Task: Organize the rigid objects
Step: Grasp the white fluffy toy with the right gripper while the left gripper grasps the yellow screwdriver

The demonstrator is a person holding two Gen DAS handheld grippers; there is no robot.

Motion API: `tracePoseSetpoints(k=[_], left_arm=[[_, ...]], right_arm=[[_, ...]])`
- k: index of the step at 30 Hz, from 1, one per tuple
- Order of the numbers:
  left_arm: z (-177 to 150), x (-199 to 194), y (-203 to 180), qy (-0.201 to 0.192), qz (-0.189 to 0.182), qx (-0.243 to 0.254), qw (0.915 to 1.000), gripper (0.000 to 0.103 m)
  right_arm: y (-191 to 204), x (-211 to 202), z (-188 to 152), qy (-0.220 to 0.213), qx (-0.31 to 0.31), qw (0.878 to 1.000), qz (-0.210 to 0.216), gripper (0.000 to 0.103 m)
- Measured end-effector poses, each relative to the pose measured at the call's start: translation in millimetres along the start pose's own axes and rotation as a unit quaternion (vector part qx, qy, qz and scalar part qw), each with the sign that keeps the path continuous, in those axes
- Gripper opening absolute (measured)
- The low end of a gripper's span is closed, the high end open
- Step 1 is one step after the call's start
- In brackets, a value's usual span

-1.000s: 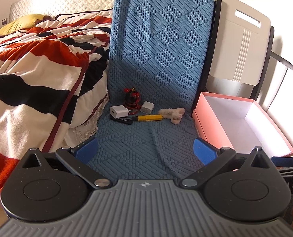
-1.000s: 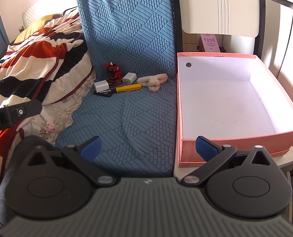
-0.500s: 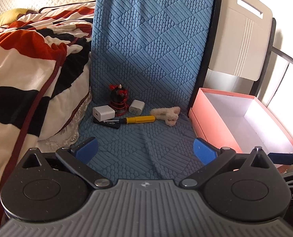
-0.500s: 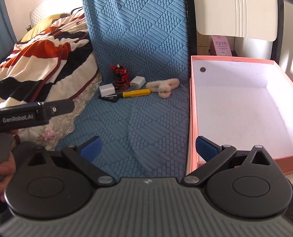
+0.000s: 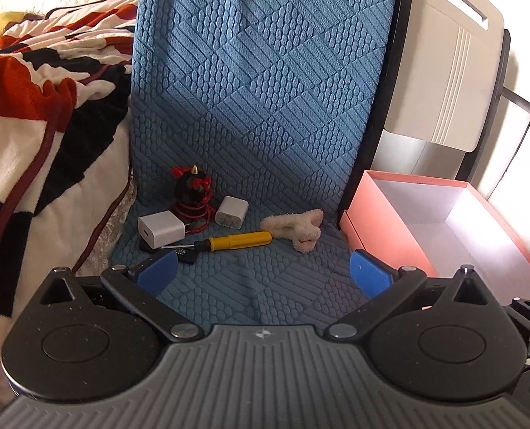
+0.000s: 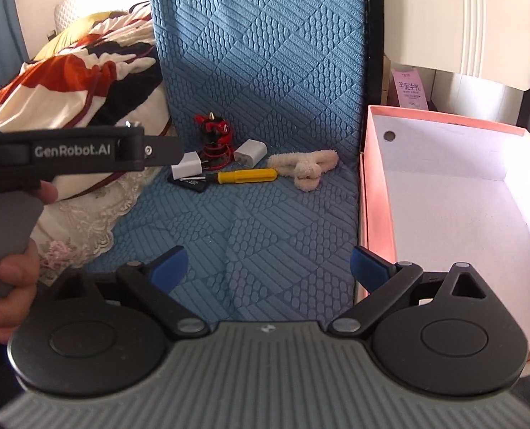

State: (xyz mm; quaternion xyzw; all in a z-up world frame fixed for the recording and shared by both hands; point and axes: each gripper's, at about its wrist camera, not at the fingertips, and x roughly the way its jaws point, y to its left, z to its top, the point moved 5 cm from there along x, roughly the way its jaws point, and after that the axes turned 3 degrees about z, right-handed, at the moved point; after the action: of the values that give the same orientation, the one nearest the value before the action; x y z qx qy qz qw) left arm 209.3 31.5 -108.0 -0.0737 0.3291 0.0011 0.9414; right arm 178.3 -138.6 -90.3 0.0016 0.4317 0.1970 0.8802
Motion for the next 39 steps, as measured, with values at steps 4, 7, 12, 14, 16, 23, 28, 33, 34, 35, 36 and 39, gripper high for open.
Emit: tracePoseSetpoints(k=[4,7,12,14,16,23,28,33,34,35,36,39], left_arm=[[-3.3,25.1,4.7,0.008,-0.001,0.000,1.0000,0.103],[-4.1,47.2,11.6,0.022,-0.002,-0.010,0.9997,0.103],[-2.2,73.3,18.6,0.027,0.000,-0.004,0.9996,0.103],[-5.3,82.6,20.8,0.028,0.002,0.013,0.9995,0.103],[-8.2,93.7,24.5,0.039,0.010,0.022,0.9989,0.103],[-5.7,121.5,33.6,0.061,0.006,0.023,0.9978,0.103],[-1.8,147.3,37.6,0.080,0.006,0.032,0.9963,0.103],[4.6,170.4,41.5,0.109,0.001,0.036,0.9934,0.103],[6.5,173.5,41.9,0.108,-0.003,0.038,0.9934,0.103],[8.5,176.6,42.4,0.108,-0.006,0.039,0.9934,0.103],[10.6,179.4,43.4,0.108,-0.006,0.039,0.9934,0.103],[17.0,186.9,46.5,0.106,-0.017,0.040,0.9934,0.102]], right_arm=[[5.5,20.5,2.1,0.004,-0.013,1.000,0.001,0.081],[9.6,38.0,1.5,-0.011,-0.033,0.999,0.004,0.072],[7.4,60.9,8.7,-0.017,-0.044,0.999,0.003,0.068],[5.6,68.3,11.4,-0.018,-0.048,0.999,-0.002,0.065],[4.0,75.8,13.0,-0.014,-0.051,0.999,-0.001,0.056],[-2.2,95.4,20.6,-0.003,-0.046,0.999,-0.008,0.047],[-10.1,116.3,26.9,-0.004,-0.066,0.997,-0.033,0.047],[-15.9,135.6,34.3,0.003,-0.075,0.997,-0.032,0.047],[-16.7,140.0,36.1,0.004,-0.078,0.996,-0.035,0.047],[-18.4,144.2,38.6,0.004,-0.077,0.996,-0.038,0.047],[-20.5,148.4,41.6,0.004,-0.073,0.997,-0.039,0.047],[-26.1,157.4,49.8,0.001,-0.059,0.997,-0.043,0.047]])
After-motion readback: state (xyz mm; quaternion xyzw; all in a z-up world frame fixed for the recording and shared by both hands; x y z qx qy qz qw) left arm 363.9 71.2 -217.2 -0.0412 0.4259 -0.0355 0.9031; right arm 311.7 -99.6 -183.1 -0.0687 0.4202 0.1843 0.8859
